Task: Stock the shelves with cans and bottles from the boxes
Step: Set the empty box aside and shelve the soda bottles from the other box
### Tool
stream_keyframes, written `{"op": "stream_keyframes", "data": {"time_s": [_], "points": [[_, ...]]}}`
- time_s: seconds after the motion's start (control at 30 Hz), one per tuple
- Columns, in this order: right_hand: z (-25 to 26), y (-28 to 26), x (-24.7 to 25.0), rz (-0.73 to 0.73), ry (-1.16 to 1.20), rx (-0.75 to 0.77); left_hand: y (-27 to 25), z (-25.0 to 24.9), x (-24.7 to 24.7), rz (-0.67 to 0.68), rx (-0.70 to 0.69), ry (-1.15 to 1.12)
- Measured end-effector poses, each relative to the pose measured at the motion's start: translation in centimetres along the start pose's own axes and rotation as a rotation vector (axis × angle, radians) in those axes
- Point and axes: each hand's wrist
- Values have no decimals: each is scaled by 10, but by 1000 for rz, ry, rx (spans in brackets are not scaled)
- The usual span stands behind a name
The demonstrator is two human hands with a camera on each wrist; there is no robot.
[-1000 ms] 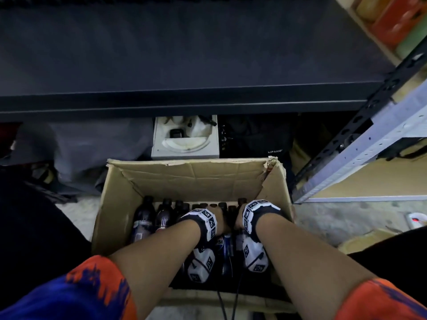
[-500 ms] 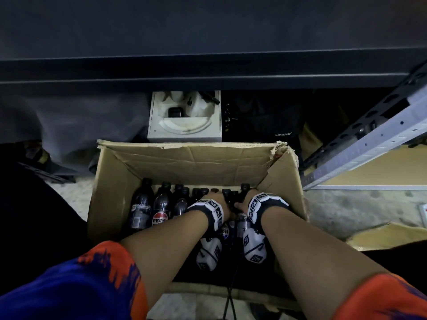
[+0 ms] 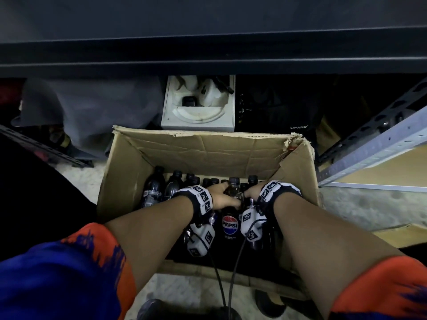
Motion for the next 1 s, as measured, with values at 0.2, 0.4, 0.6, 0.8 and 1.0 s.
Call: {"op": "stream_keyframes", "data": {"time_s": [0.2, 0.4, 0.6, 0.8, 1.0], "points": [[-1, -11, -10, -60, 194, 48, -4, 13, -15, -126, -129, -148], [9, -29, -6, -240, 335, 91, -22, 4, -6, -124, -216, -120], [16, -61, -4, -428, 462, 250, -50, -3, 21, -278, -284, -257], [20, -95, -3, -547, 478, 371, -75, -5, 49, -403, -363, -289], [32, -132, 9, -718, 441, 454, -129, -28, 71, -382, -503, -275]]}}
Point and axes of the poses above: each hand's wrist, its own y-axis towards the middle knuckle, its own x-axis out of the back of the hand, z = x × y, and after that the axes turned 10 degrees about z, right-handed
